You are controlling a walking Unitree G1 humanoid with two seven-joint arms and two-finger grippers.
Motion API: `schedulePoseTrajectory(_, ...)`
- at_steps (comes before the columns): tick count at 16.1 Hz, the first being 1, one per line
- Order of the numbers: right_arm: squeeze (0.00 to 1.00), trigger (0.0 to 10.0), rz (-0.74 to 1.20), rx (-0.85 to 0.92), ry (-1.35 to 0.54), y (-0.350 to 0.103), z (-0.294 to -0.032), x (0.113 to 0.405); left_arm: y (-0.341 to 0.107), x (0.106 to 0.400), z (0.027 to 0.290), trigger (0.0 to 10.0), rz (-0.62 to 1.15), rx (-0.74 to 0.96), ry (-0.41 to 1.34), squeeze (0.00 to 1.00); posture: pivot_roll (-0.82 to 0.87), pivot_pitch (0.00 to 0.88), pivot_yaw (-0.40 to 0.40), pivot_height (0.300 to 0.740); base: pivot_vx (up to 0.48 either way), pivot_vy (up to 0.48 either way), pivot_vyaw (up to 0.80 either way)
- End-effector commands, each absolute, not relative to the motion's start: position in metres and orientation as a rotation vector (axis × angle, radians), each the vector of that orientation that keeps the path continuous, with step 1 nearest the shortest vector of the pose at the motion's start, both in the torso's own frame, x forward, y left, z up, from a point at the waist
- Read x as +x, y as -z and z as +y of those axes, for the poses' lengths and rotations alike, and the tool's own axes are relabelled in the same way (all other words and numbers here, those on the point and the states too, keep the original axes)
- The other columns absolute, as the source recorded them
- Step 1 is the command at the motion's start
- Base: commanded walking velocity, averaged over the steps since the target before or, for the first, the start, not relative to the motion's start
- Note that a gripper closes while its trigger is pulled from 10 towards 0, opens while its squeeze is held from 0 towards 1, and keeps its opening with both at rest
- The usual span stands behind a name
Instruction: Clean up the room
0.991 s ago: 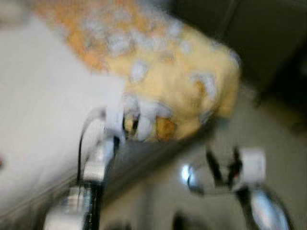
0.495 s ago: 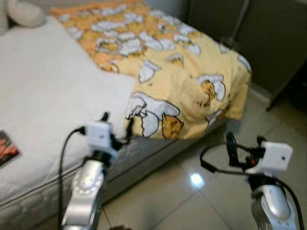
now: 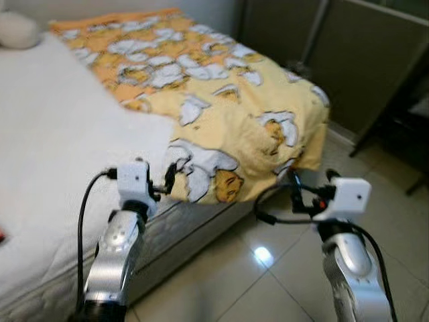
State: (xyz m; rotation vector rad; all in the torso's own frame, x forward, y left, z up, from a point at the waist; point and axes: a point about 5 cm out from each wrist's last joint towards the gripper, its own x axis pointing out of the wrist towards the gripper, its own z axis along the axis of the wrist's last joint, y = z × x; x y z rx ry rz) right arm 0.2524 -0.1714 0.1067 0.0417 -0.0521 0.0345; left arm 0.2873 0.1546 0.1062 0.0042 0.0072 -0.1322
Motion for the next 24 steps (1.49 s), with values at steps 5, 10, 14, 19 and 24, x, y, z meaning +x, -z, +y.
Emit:
schedulePoseTrajectory(5, 0.0, 10.0, -0.045, 0.031, -0.089, -0.103, -0.164, 0.264, -0.106, 0.29, 0.154, 10.0, 0.004, 0.019, 0.126, 0.0, 0.01, 0.0, -0.06, 0.736, 0.48, 0.0, 0.0)
schedulePoseTrajectory(10, 0.0, 10.0, -0.034, 0.057, -0.116, -0.097, -0.156, 0.27, -0.104, 0.302, 0.172, 10.0, 0.03, 0.059, 0.071, 0.0, 0.05, 0.0, -0.067, 0.736, 0.48, 0.0, 0.0)
schedulePoseTrajectory(14, 0.0, 10.0, 0.005, 0.073, -0.149, -0.088, -0.148, 0.267, -0.087, 0.314, 0.181, 10.0, 0.157, 0.133, 0.083, 0.0, 0.07, 0.0, -0.081, 0.736, 0.12, 0.0, 0.0)
schedulePoseTrajectory(19, 0.0, 10.0, 0.107, 0.139, -0.1, -0.067, -0.163, 0.245, -0.043, 0.319, 0.159, 10.0, 0.398, 0.104, 0.22, 0.0, 0.01, 0.083, -0.066, 0.736, 0.0, 0.0, 0.0)
schedulePoseTrajectory(24, 0.0, 10.0, 0.29, 0.086, -0.182, -0.047, -0.173, 0.173, -0.007, 0.294, 0.151, 10.0, 0.561, 0.213, 0.36, 0.0, -0.1, 0.222, -0.06, 0.736, 0.0, 0.0, 0.0)
